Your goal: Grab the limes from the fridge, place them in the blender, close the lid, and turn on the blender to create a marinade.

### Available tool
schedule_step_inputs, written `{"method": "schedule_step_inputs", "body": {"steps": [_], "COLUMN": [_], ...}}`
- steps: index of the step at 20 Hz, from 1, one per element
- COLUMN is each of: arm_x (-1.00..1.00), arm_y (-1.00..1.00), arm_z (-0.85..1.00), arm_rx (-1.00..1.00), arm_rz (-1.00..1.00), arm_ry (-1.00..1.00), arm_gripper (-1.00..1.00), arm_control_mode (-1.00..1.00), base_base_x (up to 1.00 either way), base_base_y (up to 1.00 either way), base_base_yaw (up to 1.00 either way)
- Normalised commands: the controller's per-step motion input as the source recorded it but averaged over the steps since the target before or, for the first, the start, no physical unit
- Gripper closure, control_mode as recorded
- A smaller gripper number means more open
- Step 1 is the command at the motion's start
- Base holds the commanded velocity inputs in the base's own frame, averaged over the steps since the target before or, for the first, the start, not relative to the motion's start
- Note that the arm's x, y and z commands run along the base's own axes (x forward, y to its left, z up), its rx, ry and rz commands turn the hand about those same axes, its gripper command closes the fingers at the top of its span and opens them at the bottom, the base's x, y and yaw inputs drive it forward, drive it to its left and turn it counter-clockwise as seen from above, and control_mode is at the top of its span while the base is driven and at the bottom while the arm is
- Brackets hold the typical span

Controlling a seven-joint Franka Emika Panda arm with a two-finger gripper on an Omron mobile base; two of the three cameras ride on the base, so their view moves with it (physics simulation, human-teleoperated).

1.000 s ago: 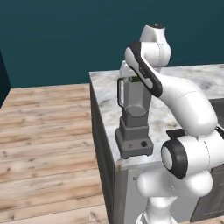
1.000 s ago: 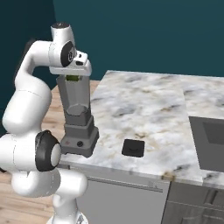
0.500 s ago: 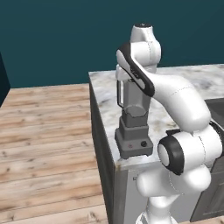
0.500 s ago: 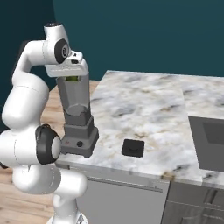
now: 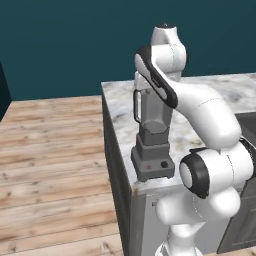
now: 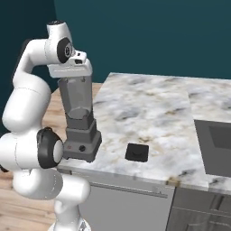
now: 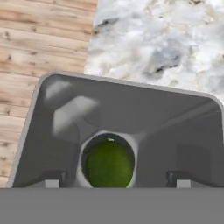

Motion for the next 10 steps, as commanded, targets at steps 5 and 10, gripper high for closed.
{"method": "schedule_step_inputs", "body": {"steps": [5,10], "arm_x": [-0.31,-0.92], "arm_y": [0.00,0.08], "arm_z": [0.60,0.29], "arm_rx": [0.00,0.00], "arm_rz": [0.00,0.00], "arm_ry": [-0.08,-0.18], "arm_gripper": [-1.00,-1.00], "arm_control_mode": [-1.00,-1.00], "base_base_x": [0.00,0.00], "base_base_y": [0.00,0.00], "base_base_yaw": [0.00,0.00]}}
